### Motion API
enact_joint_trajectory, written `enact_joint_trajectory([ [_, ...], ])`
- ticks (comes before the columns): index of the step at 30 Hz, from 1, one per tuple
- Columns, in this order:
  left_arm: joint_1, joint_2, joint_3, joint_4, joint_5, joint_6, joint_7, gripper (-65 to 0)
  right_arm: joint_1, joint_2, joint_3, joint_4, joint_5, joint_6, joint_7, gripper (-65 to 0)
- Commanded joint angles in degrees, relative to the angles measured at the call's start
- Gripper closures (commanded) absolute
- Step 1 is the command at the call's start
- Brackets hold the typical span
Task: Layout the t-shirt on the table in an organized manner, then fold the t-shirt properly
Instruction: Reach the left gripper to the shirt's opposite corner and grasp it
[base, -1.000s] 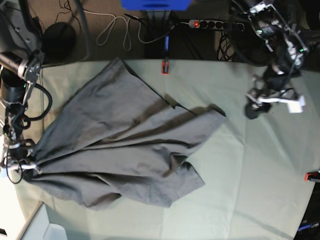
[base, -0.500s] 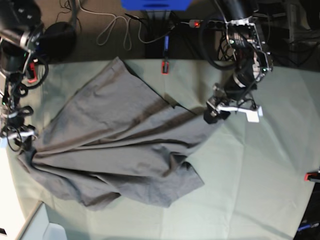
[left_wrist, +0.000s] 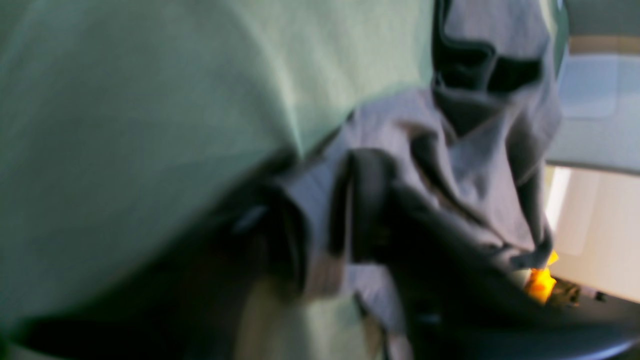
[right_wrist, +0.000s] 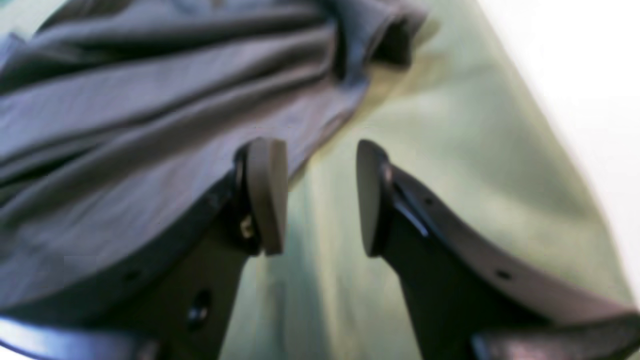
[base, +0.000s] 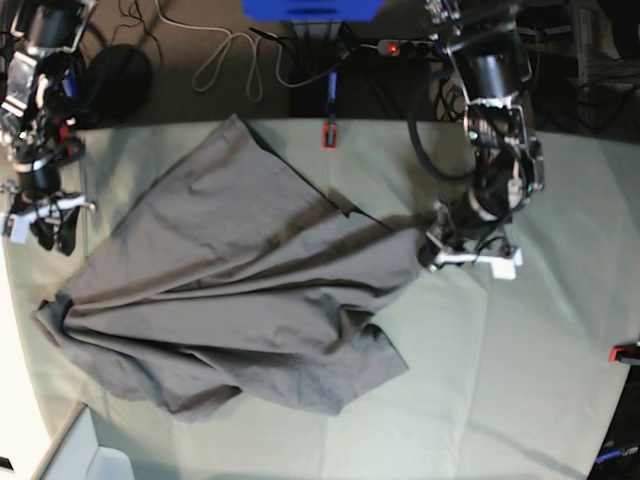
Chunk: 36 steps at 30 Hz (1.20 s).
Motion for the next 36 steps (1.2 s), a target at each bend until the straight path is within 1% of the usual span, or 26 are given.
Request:
enact_joint_trajectory([
  [1,-2.7,-0.2,0.1,0.8,-0.8,-0.9,-0.8,0.0,-0.6,0.5,0.3,2.9,0.7,0.5,1.8,-23.5],
  [2,-4.2,-0.5,0.1,0.6,-0.6,-0.9,-0.8,0.0,-2.0,-0.2,0.3,4.8,0.7,0.5,1.8,-23.5],
  [4,-6.6,-2.3,0.1,0.5,-1.1,-0.9,-0.8,-1.1,-4.3,-1.5,0.3,8.2,0.6,0.5,1.8,-23.5],
  [5,-8.2,-3.0,0.1,0.5,-1.1,-0.9,-0.8,0.0,-5.7,-2.0,0.3,10.1,0.6,0.5,1.8,-23.5],
  [7,-11.7,-4.3,0.1,0.1,-0.5,-0.9,-0.8,0.0,-7.9,-3.1,0.3,13.3,0.6,0.5,1.8,-23.5],
  [11,-20.1,-9.1,0.1,-5.0,-0.5,-0.9,-1.0,0.0,-11.3,-5.0,0.3,18.9,0.6,0.5,1.8,-23.5],
  [12,-22.5,-10.5,0.1,-7.1,-0.5,-0.9,-2.0,0.0,-12.0,-5.1,0.3,20.0,0.5,0.5,1.8,-23.5],
  [14,-26.4,-12.9,0.6,-11.5,-0.5,-0.9,-5.6,0.0,-13.3,-5.2,0.3,21.5,0.5,0.5,1.8,-23.5],
  [17,-33.0,-15.9,0.7,-20.0,-0.5,-0.9,-12.1,0.0,-14.0,-6.8,0.3,23.5,0.5,0.5,1.8,-23.6],
  [20,-39.6,-17.7,1.1,-28.9,-0.5,-0.9,-17.6,-0.1,-14.5,-7.2,0.3,25.0,0.5,0.5,1.8,-23.6],
  [22,-42.7,-18.8,4.0,-33.4,0.1,-0.9,-21.5,-0.3,-15.2,-8.1,0.0,26.2,0.5,0.5,0.5,-23.6],
  [23,-44.0,-19.2,6.3,-35.0,0.8,-0.9,-23.6,-1.8,-15.4,-8.7,0.2,27.2,0.5,0.5,-0.6,-23.6],
  [25,-45.5,-19.4,10.8,-36.8,1.8,-0.9,-27.0,-8.5,-15.3,-9.8,0.2,28.8,0.5,0.5,-2.7,-23.6],
  [27,-45.8,-19.2,14.0,-37.5,2.0,-0.9,-30.0,-19.2,-15.3,-10.2,0.2,30.1,0.5,0.5,-4.5,-23.6],
  [29,-45.7,-19.1,15.9,-37.2,1.7,-0.9,-31.2,-30.3,-15.3,-10.3,0.0,31.4,0.5,0.5,-5.7,-23.6],
  [31,-45.5,-19.3,15.6,-37.2,1.7,-0.9,-31.0,-37.2,-15.3,-10.3,-0.1,31.8,0.5,0.5,-6.4,-23.6],
  [32,-45.1,-19.4,15.1,-37.3,1.7,-0.9,-31.0,-38.4,-15.2,-10.3,-0.1,31.8,0.5,0.5,-6.4,-23.6],
  [35,-41.8,-19.4,12.6,-36.9,1.7,-0.9,-30.5,-37.3,-13.6,-10.4,-0.7,31.5,0.5,0.5,-6.4,-23.6],
  [36,-40.3,-19.4,11.8,-35.8,1.7,-0.9,-28.3,-36.5,-13.3,-10.1,-1.1,31.4,0.5,0.5,-6.4,-23.6],
])
